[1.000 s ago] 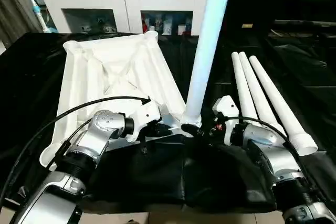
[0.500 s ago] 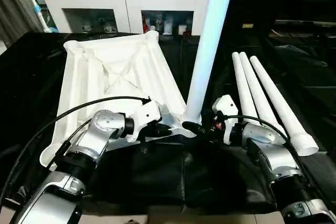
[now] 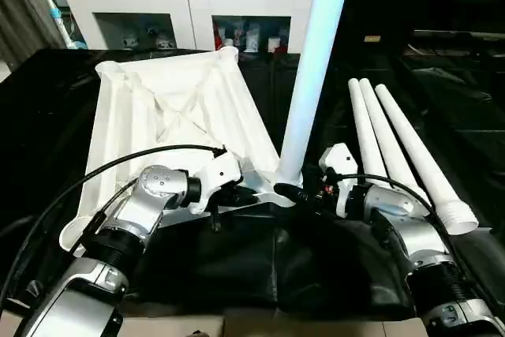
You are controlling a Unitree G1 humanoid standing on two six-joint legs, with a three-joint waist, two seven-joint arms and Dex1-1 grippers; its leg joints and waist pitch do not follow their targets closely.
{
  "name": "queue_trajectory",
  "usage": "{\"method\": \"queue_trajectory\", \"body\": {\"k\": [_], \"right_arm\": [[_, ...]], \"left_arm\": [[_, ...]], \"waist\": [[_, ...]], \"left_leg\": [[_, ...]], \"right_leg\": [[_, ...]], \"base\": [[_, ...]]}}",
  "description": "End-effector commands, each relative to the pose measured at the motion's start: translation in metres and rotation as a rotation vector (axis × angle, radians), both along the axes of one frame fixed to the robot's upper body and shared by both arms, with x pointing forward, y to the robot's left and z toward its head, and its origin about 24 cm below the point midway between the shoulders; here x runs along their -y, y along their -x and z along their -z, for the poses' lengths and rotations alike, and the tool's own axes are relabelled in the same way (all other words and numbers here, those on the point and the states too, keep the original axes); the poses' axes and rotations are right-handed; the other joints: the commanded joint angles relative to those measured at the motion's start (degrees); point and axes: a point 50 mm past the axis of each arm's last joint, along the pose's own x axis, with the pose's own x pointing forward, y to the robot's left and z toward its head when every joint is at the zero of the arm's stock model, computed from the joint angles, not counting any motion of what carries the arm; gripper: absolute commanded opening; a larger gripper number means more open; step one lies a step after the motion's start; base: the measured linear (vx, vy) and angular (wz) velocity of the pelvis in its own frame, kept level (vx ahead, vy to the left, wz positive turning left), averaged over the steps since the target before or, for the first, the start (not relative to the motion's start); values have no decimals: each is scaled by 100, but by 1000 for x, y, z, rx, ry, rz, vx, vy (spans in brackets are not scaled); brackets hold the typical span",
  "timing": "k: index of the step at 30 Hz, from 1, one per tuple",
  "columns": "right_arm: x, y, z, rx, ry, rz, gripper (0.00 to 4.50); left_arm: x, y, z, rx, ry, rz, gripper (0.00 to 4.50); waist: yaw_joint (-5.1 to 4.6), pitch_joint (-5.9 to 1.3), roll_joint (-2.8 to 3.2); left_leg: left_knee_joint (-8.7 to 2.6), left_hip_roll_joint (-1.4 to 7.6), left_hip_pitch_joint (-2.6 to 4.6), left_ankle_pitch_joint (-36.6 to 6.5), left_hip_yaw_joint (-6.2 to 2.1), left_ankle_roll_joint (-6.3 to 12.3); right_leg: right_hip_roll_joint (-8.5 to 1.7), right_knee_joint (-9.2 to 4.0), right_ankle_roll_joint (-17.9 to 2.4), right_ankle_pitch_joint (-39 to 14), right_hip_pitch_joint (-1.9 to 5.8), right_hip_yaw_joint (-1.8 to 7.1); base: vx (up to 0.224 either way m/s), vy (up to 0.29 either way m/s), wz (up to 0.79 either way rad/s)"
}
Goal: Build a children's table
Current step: Rotate leg to tighten
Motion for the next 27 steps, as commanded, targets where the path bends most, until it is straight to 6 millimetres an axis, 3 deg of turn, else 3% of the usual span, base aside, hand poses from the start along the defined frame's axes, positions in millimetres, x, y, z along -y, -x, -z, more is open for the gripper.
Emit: {"method": "queue_trajectory", "body": {"k": [1, 6, 9, 11, 13, 20, 22, 27], "right_arm": [[-7, -9, 4, -14, 34, 110, 266], [-20, -20, 10, -56, 8, 292, 265], [-30, -23, 15, -80, 23, 349, 265], [-40, -26, 18, -101, 53, 389, 265], [-48, -28, 21, -119, 70, 424, 265], [-68, -31, 14, -104, -4, 411, 265], [-64, -32, 12, -108, -30, 421, 321], [-53, -32, 7, -44, 2, 371, 371]], "left_arm": [[2, 5, 18, -84, -61, -26, 0], [20, -9, 17, -72, -54, -165, 0], [29, -18, 15, -51, -50, -262, 0], [38, -26, 12, -52, -38, -362, 0], [42, -31, 10, -48, -37, -427, 0], [57, -32, 10, -37, -50, -425, 0], [55, -32, 12, -36, -60, -419, 0], [50, -29, 13, 10, -89, -351, 0]], "waist": [[-18, -313, -37], [-142, -277, -52], [-153, -286, -52], [-147, -295, -42], [-149, -282, -53], [-131, -310, -44], [-131, -304, -39], [-121, -296, -40]], "left_leg": [[-384, 382, 48, -1087, -148, 363], [-430, 365, 97, -1621, -187, 77], [-430, 365, 78, -1570, -188, 78], [-413, 350, 103, -1519, -172, 99], [-416, 339, 90, -1547, -177, 114], [-416, 353, 60, -1351, -177, 249], [-421, 355, 61, -1388, -177, 273], [-444, 375, 62, -1509, -196, 252]], "right_leg": [[-526, -435, -1328, -956, 260, 275], [-531, -539, -1073, -2039, 220, 277], [-540, -538, -1051, -1918, 228, 287], [-530, -533, -1122, -1690, 209, 291], [-536, -547, -1102, -1820, 228, 284], [-543, -509, -1185, -1197, 267, 287], [-544, -514, -1192, -1261, 267, 283], [-547, -539, -1127, -1459, 261, 280]], "base": [[0, 0, 0], [0, 0, 0], [0, 0, 0], [0, 0, 0], [0, 0, 0], [0, 0, 0], [0, 0, 0], [0, 0, 0]]}}
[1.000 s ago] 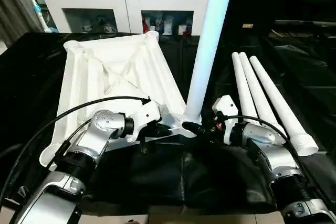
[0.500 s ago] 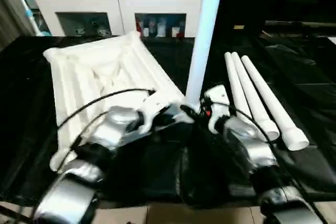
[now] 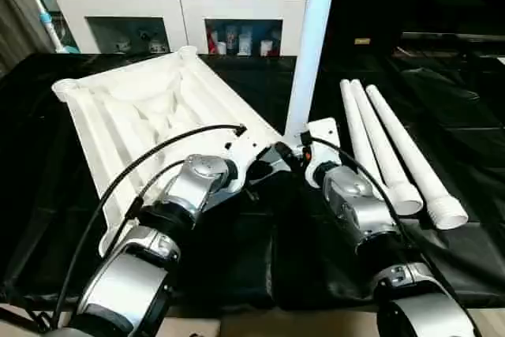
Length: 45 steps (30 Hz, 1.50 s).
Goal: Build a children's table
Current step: Rotate leg to tighten
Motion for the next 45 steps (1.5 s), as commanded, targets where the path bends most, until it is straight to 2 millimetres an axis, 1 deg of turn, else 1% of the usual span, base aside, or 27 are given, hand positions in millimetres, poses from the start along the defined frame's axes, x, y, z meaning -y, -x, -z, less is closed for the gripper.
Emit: {"method": "queue_trajectory", "body": {"k": [1, 3, 4, 5, 6, 7, 8, 9, 10, 11, 12, 13, 14, 15, 17, 18, 19, 21, 22, 26, 31, 33, 34, 35, 36, 40, 45], "right_arm": [[-17, 10, 4, -14, 4, -162, 371], [-12, 11, 1, 1, 6, -177, 371], [-4, 12, -4, 34, 8, -222, 371], [-4, 13, -4, 36, 9, -225, 371], [0, 14, -7, 52, 10, -254, 371], [4, 18, -10, 71, 13, -308, 371], [7, 21, -12, 85, 15, -353, 371], [11, 24, -14, 94, 21, -393, 371], [16, 29, -16, 99, 25, -453, 371], [17, 30, -16, 100, 26, -465, 371], [22, 37, -18, 99, 21, -528, 371], [23, 38, -18, 98, 18, -539, 371], [24, 39, -18, 97, 17, -545, 371], [25, 39, -19, 101, 17, -551, 371], [26, 41, -21, 108, 6, -572, 371], [27, 42, -22, 114, 5, -586, 371], [27, 43, -22, 112, 7, -589, 371], [27, 43, -21, 106, 19, -598, 371], [27, 43, -20, 104, 23, -600, 371], [27, 43, -12, 65, 53, -615, 371], [26, 40, -10, 54, 58, -591, 329], [26, 39, -9, 54, 56, -587, 320], [26, 39, -9, 55, 56, -586, 301], [26, 39, -9, 54, 53, -586, 292], [26, 39, -9, 54, 53, -586, 284], [27, 41, -8, 52, 53, -592, 249], [27, 43, -5, 40, 62, -613, 217]], "left_arm": [[-4, 9, 17, -23, -75, 34, 0], [-7, 10, 18, -34, -77, 41, 0], [-10, 13, 17, -24, -61, 90, 0], [-10, 14, 17, -24, -59, 93, 0], [-12, 16, 17, -31, -50, 110, 0], [-15, 19, 17, -27, -39, 154, 0], [-17, 23, 17, -26, -31, 190, 0], [-20, 24, 18, -40, -29, 193, 0], [-26, 28, 18, -45, -22, 214, 0], [-27, 29, 18, -46, -19, 221, 0], [-33, 34, 17, -43, -5, 270, 0], [-34, 35, 16, -40, -3, 282, 0], [-34, 36, 16, -38, -2, 289, 0], [-35, 38, 15, -34, 4, 306, 0], [-41, 43, 12, -40, 9, 327, 0], [-44, 45, 12, -46, 7, 336, 0], [-46, 46, 12, -49, 3, 339, 0], [-48, 48, 12, -49, 0, 340, 0], [-48, 48, 12, -49, -1, 340, 0], [-50, 48, 12, -51, -2, 334, 0], [-49, 48, 12, -54, -1, 331, 0], [-49, 49, 12, -55, -3, 332, 0], [-49, 49, 12, -56, -5, 333, 0], [-49, 49, 12, -57, -5, 334, 0], [-49, 49, 12, -59, -6, 335, 0], [-50, 50, 13, -65, -9, 336, 0], [-52, 51, 13, -71, -14, 336, 0]], "waist": [[26, -289, -42], [29, -297, -51], [36, -306, -61], [40, -310, -70], [38, -322, -71], [38, -322, -71], [54, -328, -82], [50, -333, -95], [47, -322, -83], [58, -317, -93], [56, -308, -94], [53, -290, -79], [38, -283, -92], [33, -269, -79], [27, -265, -86], [33, -270, -85], [27, -266, -80], [30, -279, -76], [44, -285, -72], [60, -295, -110], [61, -289, -101], [63, -295, -98], [57, -299, -88], [60, -301, -93], [64, -302, -78], [64, -312, -83], [63, -310, -74]], "left_leg": [[-458, 379, 49, -1486, -187, 287], [-453, 384, 33, -1396, -183, 313], [-442, 390, 23, -1238, -178, 376], [-430, 384, 13, -1183, -174, 410], [-411, 381, -4, -1020, -164, 495], [-411, 381, -4, -1020, -164, 495], [-392, 385, -18, -932, -162, 607], [-387, 391, -22, -896, -158, 631], [-389, 398, -14, -888, -151, 674], [-387, 394, -20, -913, -151, 688], [-398, 403, -12, -965, -151, 687], [-411, 418, -19, -1086, -157, 666], [-420, 413, 2, -1215, -150, 607], [-437, 420, 18, -1315, -152, 531], [-455, 431, 13, -1404, -164, 436], [-455, 433, 34, -1410, -160, 423], [-459, 428, 21, -1405, -158, 407], [-455, 432, 25, -1331, -159, 393], [-445, 425, 30, -1246, -148, 401], [-420, 405, 9, -1017, -138, 474], [-421, 406, 18, -1086, -142, 440], [-421, 411, 17, -1064, -143, 432], [-418, 409, 14, -1026, -146, 443], [-413, 403, 13, -1013, -141, 454], [-411, 403, 13, -1007, -144, 456], [-404, 402, 12, -952, -143, 480], [-400, 399, 17, -981, -140, 476]], "right_leg": [[-544, -510, -1084, -1422, 229, 285], [-554, -488, -1108, -1299, 242, 286], [-554, -466, -1161, -1051, 253, 285], [-558, -461, -1179, -971, 259, 286], [-562, -431, -1242, -715, 272, 283], [-562, -431, -1242, -715, 272, 283], [-570, -419, -1272, -577, 282, 280], [-559, -402, -1285, -494, 290, 277], [-549, -404, -1318, -462, 261, 271], [-553, -403, -1321, -540, 269, 265], [-551, -420, -1313, -637, 264, 263], [-560, -435, -1272, -853, 249, 269], [-540, -457, -1238, -1105, 227, 267], [-546, -483, -1214, -1356, 204, 269], [-549, -484, -1152, -1567, 204, 282], [-542, -489, -1137, -1574, 186, 284], [-538, -486, -1137, -1546, 186, 288], [-539, -467, -1159, -1411, 188, 289], [-527, -449, -1205, -1190, 182, 288], [-532, -415, -1251, -844, 211, 280], [-539, -436, -1226, -1081, 210, 279], [-537, -426, -1219, -1042, 213, 280], [-531, -413, -1247, -896, 217, 277], [-531, -411, -1257, -849, 221, 278], [-534, -408, -1264, -834, 223, 278], [-528, -392, -1300, -700, 234, 272], [-526, -396, -1315, -731, 233, 271]], "base": [[0, 0, 0], [0, 0, 0], [0, 0, 0], [0, 0, 0], [0, 0, 0], [0, 0, 0], [0, 0, 0], [0, 0, 0], [0, 0, 0], [0, 0, 0], [0, 0, 0], [0, 0, 0], [0, 0, 0], [0, 0, 0], [0, 0, 0], [0, 0, 0], [0, 0, 0], [0, 0, 0], [0, 0, 0], [0, 0, 0], [0, 0, 0], [0, 0, 0], [0, 0, 0], [0, 0, 0], [0, 0, 0], [0, 0, 0], [0, 0, 0]]}}
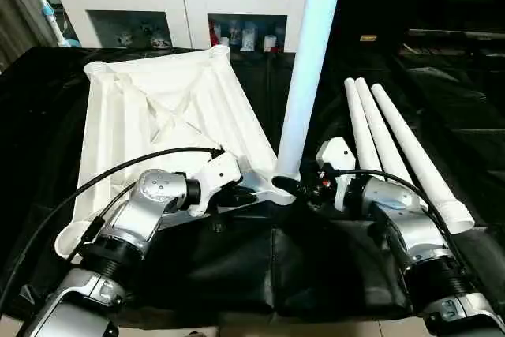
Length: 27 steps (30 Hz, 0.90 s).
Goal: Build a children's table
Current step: Rotate leg to tighten
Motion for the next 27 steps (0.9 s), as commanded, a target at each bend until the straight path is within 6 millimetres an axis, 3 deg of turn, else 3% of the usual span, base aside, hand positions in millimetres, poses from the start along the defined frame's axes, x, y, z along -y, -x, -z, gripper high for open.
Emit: {"method": "queue_trajectory", "body": {"k": [1, 9, 10, 16, 27], "right_arm": [[-3, 6, 10, -34, 35, -42, 216], [-1, 4, 10, -37, 31, -4, 208], [-1, 4, 10, -48, 18, -5, 263], [-2, 5, 12, -52, 29, -9, 313], [-3, 6, 16, -61, 32, -8, 313]], "left_arm": [[0, 8, 14, -59, -46, 24, 0], [0, 9, 15, -71, -48, 28, 0], [0, 9, 15, -71, -49, 28, 0], [1, 8, 15, -72, -50, 30, 0], [-2, 8, 15, -72, -58, 31, 0]], "waist": [[21, -326, -40], [14, -330, -32], [15, -331, -28], [15, -336, -26], [16, -343, 1]], "left_leg": [[-376, 390, 55, -969, -148, 477], [-370, 383, 58, -973, -147, 465], [-372, 387, 58, -971, -150, 471], [-364, 385, 58, -963, -150, 460], [-363, 385, 66, -991, -154, 437]], "right_leg": [[-529, -396, -1337, -702, 287, 287], [-519, -389, -1364, -627, 295, 284], [-523, -387, -1366, -629, 297, 285], [-520, -382, -1381, -573, 298, 285], [-513, -372, -1414, -486, 302, 281]], "base": [[0, 0, 0], [0, 0, 0], [0, 0, 0], [0, 0, 0], [0, 0, 0]]}}
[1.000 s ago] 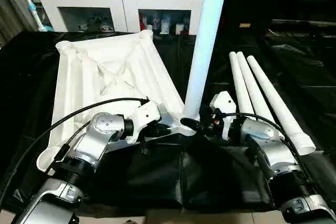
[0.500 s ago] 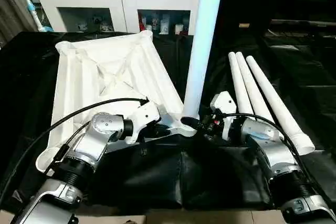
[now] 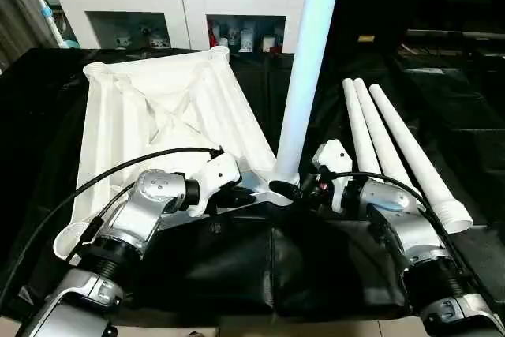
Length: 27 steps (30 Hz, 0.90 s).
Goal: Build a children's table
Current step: Rotate leg to tighten
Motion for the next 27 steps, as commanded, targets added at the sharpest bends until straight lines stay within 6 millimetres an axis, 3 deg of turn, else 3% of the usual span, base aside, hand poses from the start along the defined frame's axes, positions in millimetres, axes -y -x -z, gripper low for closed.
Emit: {"method": "queue_trajectory", "body": {"k": [1, 3, 10, 22, 27], "right_arm": [[0, 5, 12, -52, 14, -11, 313], [0, 6, 13, -53, 21, -15, 313], [0, 7, 16, -64, 24, -14, 247], [-2, 9, 18, -69, 13, -9, 235], [-3, 4, 19, -67, 14, 61, 233]], "left_arm": [[-2, 7, 14, -64, -52, 27, 0], [-2, 7, 14, -64, -53, 27, 0], [-2, 6, 13, -67, -58, 28, 0], [-2, 7, 13, -82, -56, 35, 0], [-2, 6, 14, -98, -47, 7, 0]], "waist": [[22, -343, -6], [20, -342, -1], [20, -340, 13], [11, -344, 30], [-9, -323, 27]], "left_leg": [[-367, 383, 58, -973, -153, 442], [-367, 381, 56, -964, -154, 450], [-369, 382, 66, -1043, -155, 425], [-373, 381, 69, -1082, -161, 391], [-392, 379, 77, -1221, -161, 340]], "right_leg": [[-519, -379, -1420, -453, 306, 282], [-511, -377, -1424, -422, 304, 280], [-511, -385, -1428, -495, 303, 278], [-513, -379, -1458, -431, 312, 279], [-512, -406, -1430, -693, 301, 280]], "base": [[0, 0, 0], [0, 0, 0], [0, 0, 0], [0, 0, 0], [0, 0, 0]]}}
